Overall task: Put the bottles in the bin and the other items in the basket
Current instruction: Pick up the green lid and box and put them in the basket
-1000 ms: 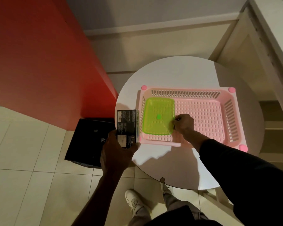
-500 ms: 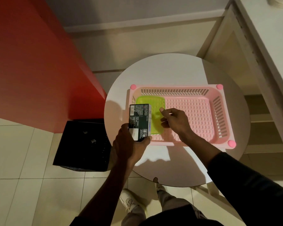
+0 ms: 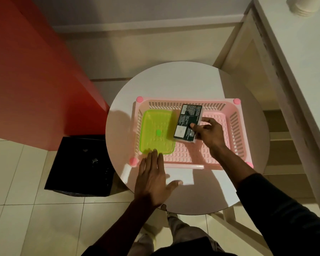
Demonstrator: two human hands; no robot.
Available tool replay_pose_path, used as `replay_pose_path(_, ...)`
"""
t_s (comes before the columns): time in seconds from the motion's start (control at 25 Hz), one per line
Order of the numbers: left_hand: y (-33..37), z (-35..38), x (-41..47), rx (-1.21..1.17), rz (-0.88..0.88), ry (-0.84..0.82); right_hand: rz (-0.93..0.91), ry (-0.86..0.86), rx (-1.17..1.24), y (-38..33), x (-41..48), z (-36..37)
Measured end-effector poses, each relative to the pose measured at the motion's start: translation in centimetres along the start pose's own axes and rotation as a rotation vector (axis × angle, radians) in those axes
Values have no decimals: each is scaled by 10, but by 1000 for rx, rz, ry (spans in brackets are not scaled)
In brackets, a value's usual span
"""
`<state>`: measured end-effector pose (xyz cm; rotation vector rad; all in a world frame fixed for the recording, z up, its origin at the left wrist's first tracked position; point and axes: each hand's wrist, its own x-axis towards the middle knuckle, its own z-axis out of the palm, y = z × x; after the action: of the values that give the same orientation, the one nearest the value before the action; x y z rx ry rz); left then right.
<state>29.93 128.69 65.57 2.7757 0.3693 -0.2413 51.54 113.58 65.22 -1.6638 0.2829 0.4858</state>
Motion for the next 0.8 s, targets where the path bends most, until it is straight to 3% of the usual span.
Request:
replay_pose_path(0.24, -31, 26, -22, 122, 185, 21, 73, 78, -209, 24, 57, -9)
replay_pose_path(0.36, -33, 28, -21, 130, 194, 31, 99, 84, -239, 34, 65, -3)
replay_pose_path(0.8, -37, 32, -21, 146, 179, -11, -104, 111, -604, 44, 75, 18)
